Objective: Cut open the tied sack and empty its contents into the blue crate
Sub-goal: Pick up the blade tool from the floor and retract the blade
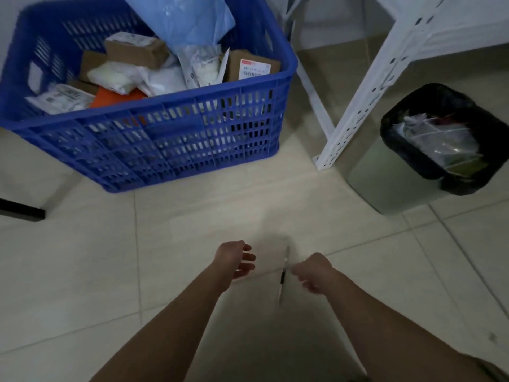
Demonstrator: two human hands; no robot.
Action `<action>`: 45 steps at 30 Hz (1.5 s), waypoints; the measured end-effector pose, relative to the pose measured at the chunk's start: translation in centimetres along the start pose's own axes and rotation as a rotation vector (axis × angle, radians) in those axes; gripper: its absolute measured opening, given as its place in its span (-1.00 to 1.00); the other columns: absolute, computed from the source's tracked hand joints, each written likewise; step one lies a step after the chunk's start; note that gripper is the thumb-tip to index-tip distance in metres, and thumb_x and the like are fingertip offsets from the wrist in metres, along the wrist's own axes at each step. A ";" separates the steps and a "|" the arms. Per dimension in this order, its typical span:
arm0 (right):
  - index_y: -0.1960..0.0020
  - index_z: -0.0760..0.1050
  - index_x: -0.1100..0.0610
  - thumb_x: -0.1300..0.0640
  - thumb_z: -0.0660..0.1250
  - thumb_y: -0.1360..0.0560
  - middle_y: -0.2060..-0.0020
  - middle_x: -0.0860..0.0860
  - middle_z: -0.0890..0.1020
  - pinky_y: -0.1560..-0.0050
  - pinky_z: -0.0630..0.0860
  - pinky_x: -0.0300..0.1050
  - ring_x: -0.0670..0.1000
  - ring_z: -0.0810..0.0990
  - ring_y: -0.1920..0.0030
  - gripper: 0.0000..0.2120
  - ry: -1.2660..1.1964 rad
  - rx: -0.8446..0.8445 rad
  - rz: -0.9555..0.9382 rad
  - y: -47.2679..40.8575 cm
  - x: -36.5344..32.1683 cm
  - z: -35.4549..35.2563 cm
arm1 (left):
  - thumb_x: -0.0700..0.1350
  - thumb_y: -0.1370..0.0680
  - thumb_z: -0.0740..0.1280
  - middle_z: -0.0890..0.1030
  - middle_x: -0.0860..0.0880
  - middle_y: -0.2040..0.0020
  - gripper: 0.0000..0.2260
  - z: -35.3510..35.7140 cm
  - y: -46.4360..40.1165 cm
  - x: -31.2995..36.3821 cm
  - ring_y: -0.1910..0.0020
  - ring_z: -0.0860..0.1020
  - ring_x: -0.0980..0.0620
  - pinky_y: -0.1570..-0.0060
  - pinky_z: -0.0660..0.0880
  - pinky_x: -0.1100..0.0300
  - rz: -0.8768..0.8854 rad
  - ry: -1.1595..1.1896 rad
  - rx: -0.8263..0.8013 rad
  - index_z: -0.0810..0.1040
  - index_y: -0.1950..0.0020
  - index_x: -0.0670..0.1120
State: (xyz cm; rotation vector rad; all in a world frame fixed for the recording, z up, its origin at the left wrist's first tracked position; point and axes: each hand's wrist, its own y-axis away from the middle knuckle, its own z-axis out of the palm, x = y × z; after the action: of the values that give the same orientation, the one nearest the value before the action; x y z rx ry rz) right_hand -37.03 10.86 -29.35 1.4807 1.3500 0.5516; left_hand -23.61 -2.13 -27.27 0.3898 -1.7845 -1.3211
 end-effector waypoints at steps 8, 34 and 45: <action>0.36 0.58 0.24 -0.02 0.54 -0.28 0.42 0.12 0.62 0.24 0.57 -0.11 0.08 0.60 0.39 -0.67 0.268 0.056 -0.045 -7.1 1.5 3.7 | -0.14 -0.56 0.26 0.65 -0.19 0.06 -0.78 -0.4 -9.2 -0.8 0.26 0.60 -0.12 0.23 0.50 0.17 0.044 -0.166 -0.049 0.55 -0.12 -0.24; 0.33 0.51 0.27 0.23 0.55 -0.31 0.37 0.19 0.61 0.34 0.62 -0.06 0.12 0.61 0.39 -0.78 -0.235 0.050 -0.155 0.8 -5.8 1.8 | -0.17 -0.59 0.23 0.64 -0.15 0.12 -0.82 -4.3 -0.8 1.6 0.23 0.61 -0.11 0.19 0.51 0.13 0.020 -0.023 0.035 0.54 -0.10 -0.22; -0.02 0.39 0.07 0.02 0.23 -0.58 0.27 0.03 0.48 0.52 0.28 -0.26 -0.05 0.35 0.47 -0.87 -0.395 -0.051 -0.318 24.5 -13.3 -7.5 | -0.18 -0.59 0.23 0.65 -0.13 0.10 -0.87 -4.6 21.3 10.4 0.20 0.61 -0.09 0.13 0.53 0.14 0.027 0.099 0.008 0.55 -0.03 -0.17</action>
State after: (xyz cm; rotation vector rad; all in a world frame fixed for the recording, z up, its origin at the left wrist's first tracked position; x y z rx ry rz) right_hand -35.76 4.79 -1.12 1.2214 1.2115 0.0812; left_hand -21.12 -3.72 -3.34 0.4267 -1.7078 -1.2553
